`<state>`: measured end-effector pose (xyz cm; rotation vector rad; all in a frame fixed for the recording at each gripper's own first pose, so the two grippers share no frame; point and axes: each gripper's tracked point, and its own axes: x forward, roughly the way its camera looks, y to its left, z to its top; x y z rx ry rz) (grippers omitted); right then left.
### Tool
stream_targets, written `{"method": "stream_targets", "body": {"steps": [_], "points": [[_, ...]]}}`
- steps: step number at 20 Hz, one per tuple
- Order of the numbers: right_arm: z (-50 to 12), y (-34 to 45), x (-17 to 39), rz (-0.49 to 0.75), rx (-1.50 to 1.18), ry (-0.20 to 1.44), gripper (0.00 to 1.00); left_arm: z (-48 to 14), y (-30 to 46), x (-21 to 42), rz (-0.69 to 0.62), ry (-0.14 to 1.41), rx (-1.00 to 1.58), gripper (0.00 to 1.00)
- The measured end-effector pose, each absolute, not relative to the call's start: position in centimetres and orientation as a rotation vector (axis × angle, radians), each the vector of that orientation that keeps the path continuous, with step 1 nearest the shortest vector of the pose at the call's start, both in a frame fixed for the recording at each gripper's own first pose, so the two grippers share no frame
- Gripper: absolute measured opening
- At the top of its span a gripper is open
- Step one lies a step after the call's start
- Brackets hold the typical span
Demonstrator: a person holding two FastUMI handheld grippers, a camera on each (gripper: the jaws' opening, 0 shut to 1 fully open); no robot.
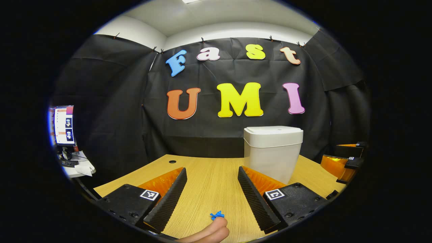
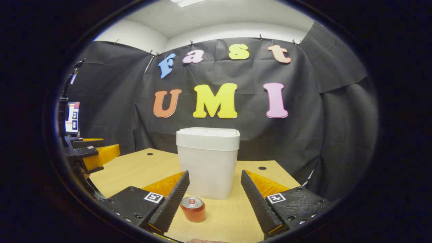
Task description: Press the lid of the desktop garbage bin to open it, pick up the crumpled paper on the desktop and throw it into the bin, then pick up the pop can on the desktop and drop it into the bin, and finally close the garbage bin lid.
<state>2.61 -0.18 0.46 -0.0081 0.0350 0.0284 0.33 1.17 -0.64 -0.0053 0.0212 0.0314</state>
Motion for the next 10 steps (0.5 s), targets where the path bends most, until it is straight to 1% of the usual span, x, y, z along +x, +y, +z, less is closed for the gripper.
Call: {"method": "stream_targets", "body": {"steps": [1,3,4,5,10], "points": [[1.0,-0.3,3.0,0.033,-0.009,0.036,0.97,-0.5,1.2,0.4,0.03,0.019,-0.01,0.98],[2.4,-0.4,3.8,0.049,-0.003,0.037,0.95,-0.7,1.1,0.5,0.028,0.023,-0.016,0.98],[3.5,-0.5,4.5,0.062,-0.003,0.034,0.98,-0.8,0.7,0.6,0.021,0.025,-0.017,0.98],[4.5,-0.6,4.9,0.064,-0.001,0.026,0.95,-0.9,0.5,0.6,0.012,0.031,-0.016,0.98],[9.0,0.6,8.8,0.077,-0.019,-0.01,0.95,-1.3,0.2,0.8,-0.005,0.047,-0.025,0.98]]}}
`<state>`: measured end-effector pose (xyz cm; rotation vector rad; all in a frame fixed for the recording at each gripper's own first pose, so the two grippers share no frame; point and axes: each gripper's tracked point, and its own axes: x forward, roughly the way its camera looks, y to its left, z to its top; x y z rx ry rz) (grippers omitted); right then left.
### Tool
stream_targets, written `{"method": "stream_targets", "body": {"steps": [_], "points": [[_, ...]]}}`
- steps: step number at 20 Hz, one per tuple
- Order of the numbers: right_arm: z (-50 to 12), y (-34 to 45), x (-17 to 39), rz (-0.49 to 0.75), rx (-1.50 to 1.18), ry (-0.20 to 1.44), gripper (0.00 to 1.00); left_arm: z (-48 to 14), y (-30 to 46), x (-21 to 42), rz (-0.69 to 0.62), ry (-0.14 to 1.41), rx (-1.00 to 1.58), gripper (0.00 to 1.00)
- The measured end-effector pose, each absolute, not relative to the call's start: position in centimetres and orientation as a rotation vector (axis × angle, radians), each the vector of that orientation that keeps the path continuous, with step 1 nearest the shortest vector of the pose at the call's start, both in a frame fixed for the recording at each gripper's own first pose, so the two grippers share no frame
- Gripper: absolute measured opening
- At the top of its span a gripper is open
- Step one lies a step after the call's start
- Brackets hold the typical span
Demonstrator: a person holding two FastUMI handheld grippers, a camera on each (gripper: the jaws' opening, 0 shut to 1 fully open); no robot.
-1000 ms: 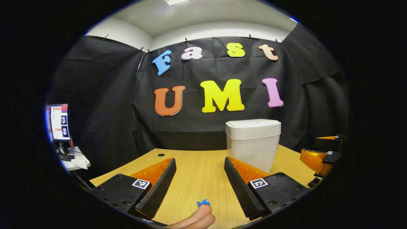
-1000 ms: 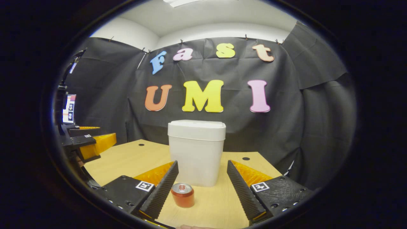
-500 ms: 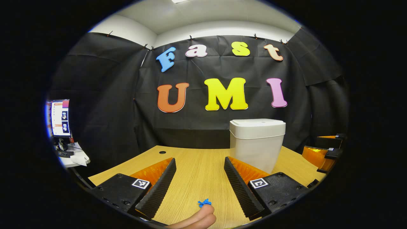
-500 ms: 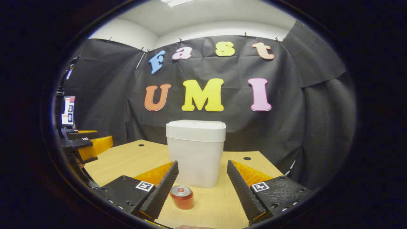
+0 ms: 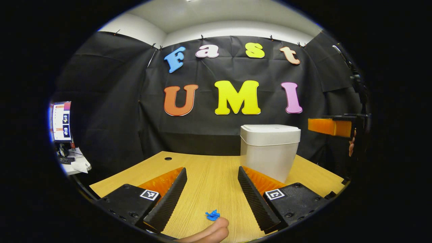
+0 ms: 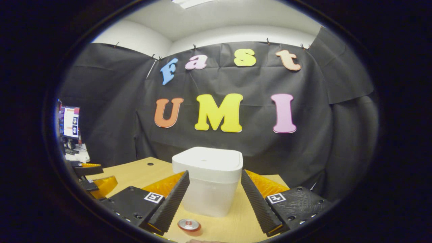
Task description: Press the lid of the desktop garbage bin to open it, pick up the crumpled paper on the desktop and throw it into the bin, then pick up the pop can on the desktop and drop it into the bin, and finally close the garbage bin lid.
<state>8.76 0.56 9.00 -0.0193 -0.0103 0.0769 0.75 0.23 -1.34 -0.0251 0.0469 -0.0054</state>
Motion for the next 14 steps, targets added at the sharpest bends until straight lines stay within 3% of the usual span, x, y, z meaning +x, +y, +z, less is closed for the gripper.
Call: {"method": "stream_targets", "body": {"steps": [2,4,10,11,13,14], "points": [[9.7,1.5,10.7,0.078,-0.012,0.0,0.95,-1.3,0.5,0.7,-0.002,0.046,-0.027,0.98],[10.3,2.5,12.4,0.073,0.005,0.016,0.84,-1.2,0.6,0.6,-0.006,0.042,-0.032,0.98],[10.7,4.5,17.4,0.031,-0.007,0.055,0.26,-1.1,0.8,0.7,-0.012,0.04,-0.041,0.98],[10.3,4.3,18.2,0.021,0.008,0.075,0.12,-1.0,0.8,0.6,-0.014,0.035,-0.037,0.98],[9.7,4.6,19.0,0.021,0.058,0.11,0.0,-0.8,0.7,0.4,-0.022,0.026,-0.035,0.98],[9.5,4.3,19.4,0.012,0.077,0.133,0.0,-0.8,0.8,0.3,-0.026,0.023,-0.035,0.98]]}}
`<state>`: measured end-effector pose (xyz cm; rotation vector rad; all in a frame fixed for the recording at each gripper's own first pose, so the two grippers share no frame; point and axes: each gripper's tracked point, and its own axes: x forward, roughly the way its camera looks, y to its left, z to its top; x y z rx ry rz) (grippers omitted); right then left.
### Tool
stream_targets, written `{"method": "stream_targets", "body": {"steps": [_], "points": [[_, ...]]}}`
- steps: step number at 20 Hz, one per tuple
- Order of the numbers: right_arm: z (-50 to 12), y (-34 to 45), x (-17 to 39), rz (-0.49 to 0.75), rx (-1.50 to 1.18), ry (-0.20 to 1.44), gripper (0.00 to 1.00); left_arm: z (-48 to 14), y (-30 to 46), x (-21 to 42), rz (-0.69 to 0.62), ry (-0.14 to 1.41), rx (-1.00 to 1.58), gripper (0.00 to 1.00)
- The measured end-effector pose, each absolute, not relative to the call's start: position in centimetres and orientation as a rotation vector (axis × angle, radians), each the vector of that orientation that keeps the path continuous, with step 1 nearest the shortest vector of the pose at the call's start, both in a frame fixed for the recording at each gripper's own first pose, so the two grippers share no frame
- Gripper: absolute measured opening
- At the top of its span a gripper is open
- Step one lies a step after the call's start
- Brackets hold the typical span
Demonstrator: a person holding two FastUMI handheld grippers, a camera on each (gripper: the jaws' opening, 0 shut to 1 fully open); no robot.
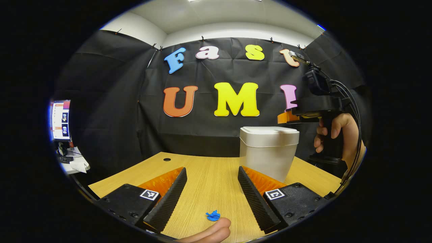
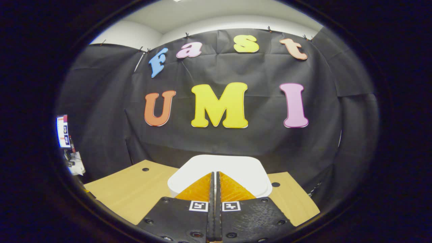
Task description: Press the lid of the desktop garbage bin to open it, pick up the crumpled paper on the desktop and throw it into the bin, then pick up the pop can on the desktop and drop it into the bin, and finally close the garbage bin lid.
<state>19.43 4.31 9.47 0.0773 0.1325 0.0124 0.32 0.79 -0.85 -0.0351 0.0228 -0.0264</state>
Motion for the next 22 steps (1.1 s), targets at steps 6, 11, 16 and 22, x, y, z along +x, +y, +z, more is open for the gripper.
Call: {"method": "stream_targets", "body": {"steps": [6,11,16,22], "points": [[7.0,3.9,20.6,0.012,0.118,0.227,0.0,-1.4,0.8,0.7,-0.033,0.04,-0.047,0.98],[6.5,3.5,20.0,0.002,0.102,0.238,0.01,-1.5,1.0,0.8,-0.023,0.046,-0.048,0.98],[6.8,3.4,19.6,0.011,0.104,0.207,0.01,-1.7,0.6,0.9,-0.028,0.054,-0.046,0.98],[7.8,2.6,17.1,-0.03,0.103,0.137,0.01,-2.4,0.5,1.3,-0.03,0.07,-0.042,0.98]]}}
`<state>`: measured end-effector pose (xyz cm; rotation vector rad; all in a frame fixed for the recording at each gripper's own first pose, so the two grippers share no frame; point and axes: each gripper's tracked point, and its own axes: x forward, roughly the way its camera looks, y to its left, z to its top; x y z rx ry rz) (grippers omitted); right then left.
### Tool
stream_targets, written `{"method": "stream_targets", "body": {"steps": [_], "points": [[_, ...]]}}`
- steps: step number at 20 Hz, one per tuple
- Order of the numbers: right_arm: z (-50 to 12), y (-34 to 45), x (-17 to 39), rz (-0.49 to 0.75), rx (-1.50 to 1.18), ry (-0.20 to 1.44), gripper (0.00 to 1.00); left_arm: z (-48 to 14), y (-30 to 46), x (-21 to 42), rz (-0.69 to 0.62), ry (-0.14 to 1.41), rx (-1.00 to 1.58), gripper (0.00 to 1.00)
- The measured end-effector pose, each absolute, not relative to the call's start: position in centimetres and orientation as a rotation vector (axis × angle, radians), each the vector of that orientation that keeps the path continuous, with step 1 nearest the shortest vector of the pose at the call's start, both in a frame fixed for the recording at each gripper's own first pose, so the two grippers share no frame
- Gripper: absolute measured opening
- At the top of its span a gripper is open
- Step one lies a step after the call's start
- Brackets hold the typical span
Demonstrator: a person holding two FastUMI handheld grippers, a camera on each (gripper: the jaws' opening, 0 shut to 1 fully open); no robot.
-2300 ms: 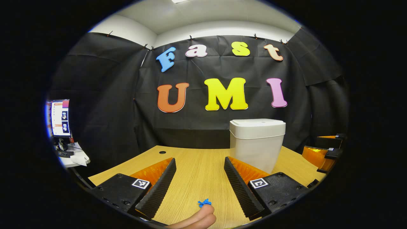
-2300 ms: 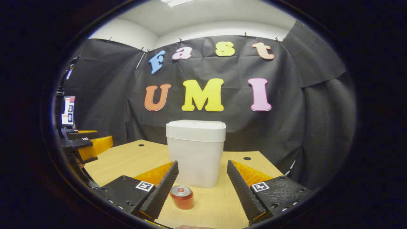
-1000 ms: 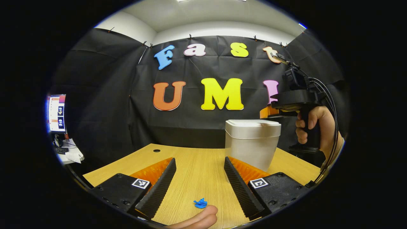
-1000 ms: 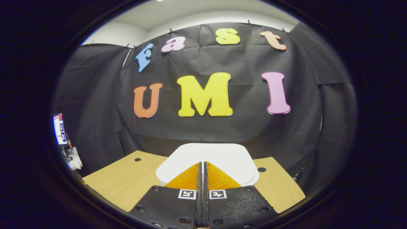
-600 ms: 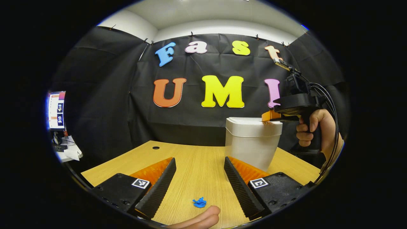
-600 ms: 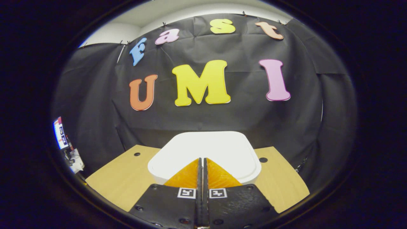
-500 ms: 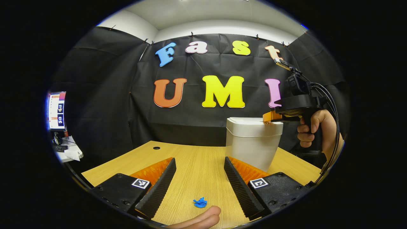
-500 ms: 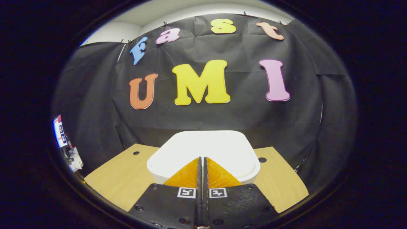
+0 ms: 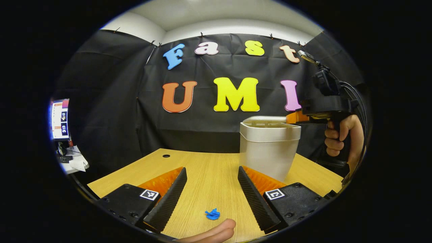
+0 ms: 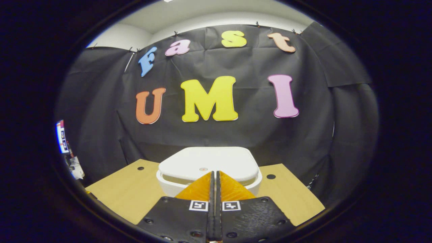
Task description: Press the lid of the desktop garbage bin to open it, pick up the crumpled paper on the desktop and throw it into the bin, then pick up the pop can on the desktop and drop it into the bin, and finally close the garbage bin lid.
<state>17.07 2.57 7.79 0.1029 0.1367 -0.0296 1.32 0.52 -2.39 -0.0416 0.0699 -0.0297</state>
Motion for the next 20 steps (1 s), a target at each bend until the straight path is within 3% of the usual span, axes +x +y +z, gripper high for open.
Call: {"method": "stream_targets", "body": {"steps": [10,12,13,14,15,17,20], "points": [[5.4,3.4,12.3,0.015,0.081,0.116,0.01,-3.2,0.9,1.8,-0.049,0.087,-0.027,0.98],[4.8,3.3,11.3,0.025,0.084,0.106,0.22,-3.4,1.5,2.0,-0.037,0.09,-0.022,0.98],[4.6,3.2,10.7,0.025,0.084,0.097,0.48,-3.6,1.6,2.1,-0.041,0.094,-0.024,0.98],[4.4,2.9,10.1,0.025,0.08,0.086,0.53,-3.9,1.3,2.1,-0.049,0.102,-0.019,0.98],[4.3,2.8,9.5,0.024,0.07,0.07,0.72,-4.2,1.2,2.2,-0.063,0.108,-0.005,0.98],[4.1,1.2,8.7,-0.009,0.061,0.031,0.82,-4.7,2.1,2.6,-0.049,0.112,0.036,0.98],[2.7,0.6,7.8,-0.016,0.076,0.036,0.83,-6.5,2.8,2.9,-0.043,0.132,0.054,0.99]]}}
